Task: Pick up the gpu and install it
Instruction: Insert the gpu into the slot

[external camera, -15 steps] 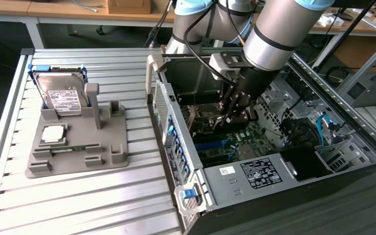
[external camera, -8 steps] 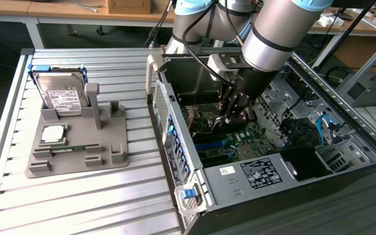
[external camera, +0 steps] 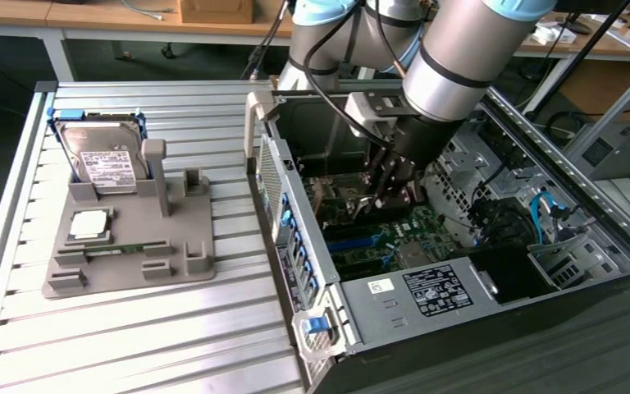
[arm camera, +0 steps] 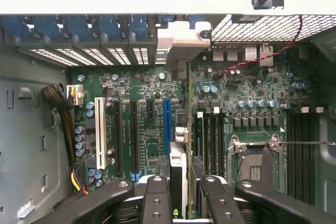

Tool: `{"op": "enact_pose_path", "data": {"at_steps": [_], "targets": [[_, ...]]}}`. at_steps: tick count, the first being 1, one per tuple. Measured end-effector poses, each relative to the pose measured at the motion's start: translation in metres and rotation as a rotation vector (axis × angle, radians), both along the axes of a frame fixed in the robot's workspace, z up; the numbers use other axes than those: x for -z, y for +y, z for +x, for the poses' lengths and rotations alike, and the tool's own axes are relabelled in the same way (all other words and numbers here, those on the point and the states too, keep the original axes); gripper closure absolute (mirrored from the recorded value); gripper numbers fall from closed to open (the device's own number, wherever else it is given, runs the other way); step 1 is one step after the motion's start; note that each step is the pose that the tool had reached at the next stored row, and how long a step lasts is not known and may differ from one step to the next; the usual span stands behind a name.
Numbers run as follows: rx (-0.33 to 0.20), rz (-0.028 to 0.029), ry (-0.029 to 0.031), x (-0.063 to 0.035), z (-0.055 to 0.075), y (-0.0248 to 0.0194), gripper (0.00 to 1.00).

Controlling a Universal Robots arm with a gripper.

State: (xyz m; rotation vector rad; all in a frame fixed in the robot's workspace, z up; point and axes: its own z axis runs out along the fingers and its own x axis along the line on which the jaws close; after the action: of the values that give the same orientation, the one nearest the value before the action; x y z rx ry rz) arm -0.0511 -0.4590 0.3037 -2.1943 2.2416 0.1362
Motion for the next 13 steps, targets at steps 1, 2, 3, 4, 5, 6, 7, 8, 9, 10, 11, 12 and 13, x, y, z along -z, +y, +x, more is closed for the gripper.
{"op": "enact_pose_path", "data": {"at_steps": [1, 2, 3, 4, 5, 6, 7, 8, 9, 10, 11, 12, 13], "targets": [[0.0, 0.0, 0.0, 0.0002, -0.0004, -0.0001, 0.73], [0.0, 0.0, 0.0, 0.0005, -0.0009, -0.0002, 0.73], [0.0, 0.0001, 0.0, 0.0007, -0.0012, -0.0003, 0.73], [0.0, 0.0002, -0.0001, 0.0009, -0.0016, -0.0004, 0.73], [0.0, 0.0002, -0.0001, 0.001, -0.002, -0.0004, 0.73], [0.0, 0.0002, -0.0001, 0.0011, -0.0023, -0.0005, 0.73], [0.0, 0.0001, -0.0001, 0.0013, -0.0027, -0.0006, 0.73], [0.0, 0.0, 0.0, 0.0013, -0.0032, -0.0007, 0.73], [0.0, 0.0, 0.0, 0.0015, -0.0036, -0.0007, 0.73], [0.0, -0.0002, 0.0001, 0.0016, -0.0038, -0.0007, 0.73], [0.0, 0.0, 0.0, 0.002, -0.0038, -0.0007, 0.73], [0.0, 0.0002, -0.0001, 0.0026, -0.0038, -0.0007, 0.73], [0.0, 0.0001, 0.0, 0.0032, -0.0038, -0.0007, 0.73]]}}
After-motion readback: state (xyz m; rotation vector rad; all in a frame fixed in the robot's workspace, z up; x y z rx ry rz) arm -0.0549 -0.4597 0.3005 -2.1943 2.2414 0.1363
